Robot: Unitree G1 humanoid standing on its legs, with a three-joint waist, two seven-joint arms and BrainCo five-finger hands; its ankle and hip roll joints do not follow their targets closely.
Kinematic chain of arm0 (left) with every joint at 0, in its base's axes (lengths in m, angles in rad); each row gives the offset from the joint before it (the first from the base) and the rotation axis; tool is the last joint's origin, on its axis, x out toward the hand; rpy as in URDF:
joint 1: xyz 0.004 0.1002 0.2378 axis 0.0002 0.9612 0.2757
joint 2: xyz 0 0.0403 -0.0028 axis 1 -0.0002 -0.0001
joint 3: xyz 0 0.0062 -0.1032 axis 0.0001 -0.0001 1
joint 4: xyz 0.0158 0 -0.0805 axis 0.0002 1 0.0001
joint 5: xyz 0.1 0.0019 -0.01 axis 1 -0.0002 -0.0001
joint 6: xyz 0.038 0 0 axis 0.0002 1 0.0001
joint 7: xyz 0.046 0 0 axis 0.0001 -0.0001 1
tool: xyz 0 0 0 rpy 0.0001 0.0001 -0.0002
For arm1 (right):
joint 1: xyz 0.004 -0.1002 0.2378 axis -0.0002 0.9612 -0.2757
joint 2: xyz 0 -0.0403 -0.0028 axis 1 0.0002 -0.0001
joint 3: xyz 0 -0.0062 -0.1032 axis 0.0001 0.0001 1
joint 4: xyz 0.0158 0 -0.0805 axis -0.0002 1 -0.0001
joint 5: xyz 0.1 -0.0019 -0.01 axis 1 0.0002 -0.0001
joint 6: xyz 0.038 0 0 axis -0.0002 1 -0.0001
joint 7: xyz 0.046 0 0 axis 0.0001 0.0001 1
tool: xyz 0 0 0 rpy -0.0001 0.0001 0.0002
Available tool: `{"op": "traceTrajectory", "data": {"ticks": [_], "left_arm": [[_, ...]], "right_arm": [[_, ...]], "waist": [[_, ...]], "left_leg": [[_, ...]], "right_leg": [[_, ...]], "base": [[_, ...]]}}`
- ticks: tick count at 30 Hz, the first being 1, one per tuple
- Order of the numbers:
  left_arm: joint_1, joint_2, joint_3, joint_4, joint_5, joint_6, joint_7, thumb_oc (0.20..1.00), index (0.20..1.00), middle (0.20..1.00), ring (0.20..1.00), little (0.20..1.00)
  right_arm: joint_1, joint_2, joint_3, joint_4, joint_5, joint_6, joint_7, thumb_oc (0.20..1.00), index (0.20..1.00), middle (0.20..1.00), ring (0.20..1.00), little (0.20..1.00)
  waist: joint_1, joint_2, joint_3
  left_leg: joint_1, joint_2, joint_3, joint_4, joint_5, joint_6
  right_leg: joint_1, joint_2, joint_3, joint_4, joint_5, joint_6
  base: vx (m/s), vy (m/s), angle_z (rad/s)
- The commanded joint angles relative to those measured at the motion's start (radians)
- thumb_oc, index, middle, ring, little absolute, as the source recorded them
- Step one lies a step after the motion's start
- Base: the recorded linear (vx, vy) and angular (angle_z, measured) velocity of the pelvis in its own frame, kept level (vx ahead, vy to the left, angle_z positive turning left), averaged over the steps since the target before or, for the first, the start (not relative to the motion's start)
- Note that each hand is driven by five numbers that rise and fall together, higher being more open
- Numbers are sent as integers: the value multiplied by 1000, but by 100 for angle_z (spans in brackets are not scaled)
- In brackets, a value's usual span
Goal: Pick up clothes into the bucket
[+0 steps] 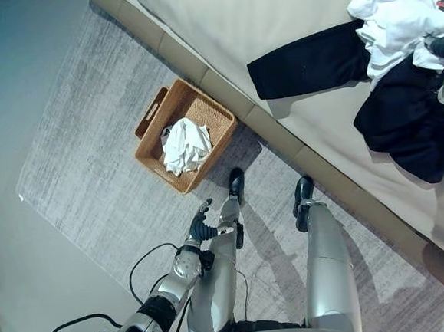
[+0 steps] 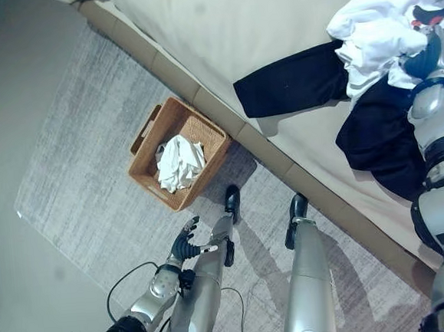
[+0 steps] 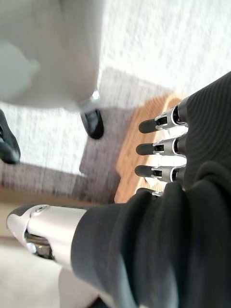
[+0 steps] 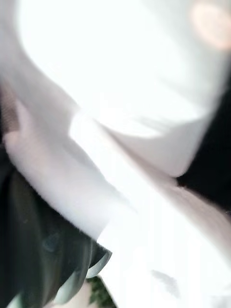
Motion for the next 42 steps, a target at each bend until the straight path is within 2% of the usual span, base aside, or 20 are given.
{"op": "traceTrajectory", "data": {"ticks": [1, 3, 5, 6, 8, 9, 10, 11, 12, 17, 22, 27, 28, 29, 30, 31, 32, 42], "left_arm": [[51, 48, 53, 47, 10, -18, 10, 1000, 1000, 1000, 1000, 1000], [69, 64, 85, 62, 16, -18, 2, 1000, 1000, 1000, 1000, 1000], [76, 71, 99, 62, 15, -18, -3, 1000, 1000, 1000, 1000, 1000], [88, 80, 121, 79, 17, -15, -13, 1000, 1000, 1000, 1000, 1000], [116, 89, 143, 74, 23, -14, -22, 1000, 1000, 1000, 1000, 1000], [117, 90, 142, 73, 23, -14, -23, 1000, 1000, 1000, 1000, 1000], [137, 95, 158, 79, 28, -12, -37, 1000, 1000, 1000, 1000, 1000], [139, 97, 158, 78, 28, -12, -38, 1000, 1000, 1000, 1000, 1000], [162, 100, 170, 77, 41, -10, -54, 1000, 1000, 1000, 1000, 1000], [198, 109, 190, 84, 62, -4, -89, 1000, 1000, 1000, 1000, 1000], [237, 109, 218, 89, 84, 3, -105, 1000, 1000, 1000, 1000, 1000], [259, 104, 232, 115, 104, 10, -115, 1000, 1000, 1000, 1000, 1000], [262, 102, 230, 119, 108, 10, -115, 1000, 1000, 1000, 1000, 1000], [265, 100, 230, 122, 111, 11, -116, 1000, 1000, 1000, 1000, 1000], [267, 99, 228, 117, 115, 13, -119, 1000, 1000, 1000, 1000, 1000], [266, 96, 229, 133, 120, 14, -120, 1000, 1000, 1000, 1000, 1000], [267, 96, 228, 135, 123, 16, -124, 1000, 1000, 1000, 1000, 1000], [269, 86, 220, 142, 140, 19, -145, 1000, 1000, 1000, 1000, 1000]], "right_arm": [[-38, -66, -3, -154, 55, -66, -52, 200, 200, 200, 200, 200], [-22, -92, -34, -239, 86, -86, -53, 200, 200, 200, 200, 200], [-13, -100, -53, -262, 103, -91, -46, 200, 200, 200, 200, 200], [-8, -111, -73, -306, 130, -100, -34, 200, 200, 200, 200, 200], [30, -113, -111, -338, 163, -113, -18, 200, 200, 200, 200, 200], [35, -113, -114, -340, 163, -112, -18, 200, 200, 200, 200, 200], [61, -119, -135, -367, 183, -119, 0, 200, 200, 200, 200, 200], [66, -119, -139, -369, 183, -118, 0, 200, 200, 200, 200, 200], [105, -119, -153, -382, 195, -125, 37, 200, 200, 200, 200, 200], [166, -140, -163, -365, 247, -120, 131, 200, 200, 200, 200, 200], [271, -114, -253, -353, 234, -114, 126, 200, 200, 200, 200, 200], [316, -102, -256, -328, 172, -95, 157, 200, 200, 200, 200, 200], [325, -91, -256, -312, 169, -93, 160, 376, 376, 376, 376, 376], [337, -83, -259, -307, 162, -92, 163, 1000, 1000, 1000, 1000, 1000], [348, -77, -255, -296, 154, -92, 171, 1000, 1000, 1000, 1000, 1000], [354, -72, -247, -295, 152, -89, 191, 693, 693, 693, 693, 693], [357, -72, -242, -290, 150, -87, 200, 206, 206, 206, 206, 206], [391, -56, -227, -247, 151, -80, 259, 200, 200, 200, 200, 200]], "waist": [[-19, -113, -3], [-27, -146, -3], [-28, -156, -3], [-31, -176, -3], [-33, -190, -39], [-31, -191, -38], [-34, -205, -79], [-32, -206, -80], [-36, -214, -117], [-37, -232, -184], [-38, -241, -255], [-29, -247, -289], [-28, -247, -291], [-27, -246, -294], [-26, -245, -295], [-26, -244, -296], [-27, -244, -297], [-25, -238, -298]], "left_leg": [[32, -12, 45, 130, -129, 38], [113, -5, 53, 142, -152, 40], [147, -2, 54, 139, -155, 40], [213, 0, 61, 147, -178, 44], [250, 3, 67, 141, -187, 47], [254, 4, 68, 139, -187, 47], [290, 7, 80, 132, -200, 50], [292, 7, 81, 130, -199, 50], [322, 8, 87, 117, -206, 52], [385, 6, 90, 71, -208, 51], [434, 6, 97, 43, -220, 55], [452, 6, 101, 31, -225, 58], [453, 6, 100, 30, -224, 59], [455, 5, 98, 28, -224, 60], [455, 4, 96, 26, -223, 61], [456, 3, 95, 21, -222, 61], [457, 3, 94, 17, -220, 60], [464, -5, 78, -9, -205, 59]], "right_leg": [[129, 17, 62, -170, 113, 74], [228, 24, 66, -206, 122, 78], [266, 27, 66, -223, 129, 80], [337, 34, 71, -238, 127, 83], [381, 40, 78, -271, 139, 87], [385, 40, 78, -274, 140, 87], [426, 44, 83, -307, 147, 93], [429, 44, 84, -310, 148, 93], [460, 48, 89, -339, 153, 97], [527, 51, 82, -396, 163, 103], [585, 47, 74, -447, 172, 110], [607, 48, 75, -470, 179, 114], [607, 48, 75, -469, 180, 113], [608, 47, 74, -470, 180, 113], [608, 47, 73, -470, 181, 114], [608, 47, 72, -471, 182, 114], [609, 46, 71, -472, 182, 113], [618, 36, 53, -472, 179, 116]], "base": [[5, 43, -20], [30, 62, -32], [46, 55, -25], [64, 50, -11], [77, 46, -20], [109, 49, -28], [81, 33, -22], [146, 60, -24], [88, 40, -26], [74, 20, -10], [66, 25, 3], [37, 8, -3], [25, 10, -4], [0, 0, 0], [0, 0, 0], [0, 0, 0], [0, 0, 0], [-4, 5, 4]]}}
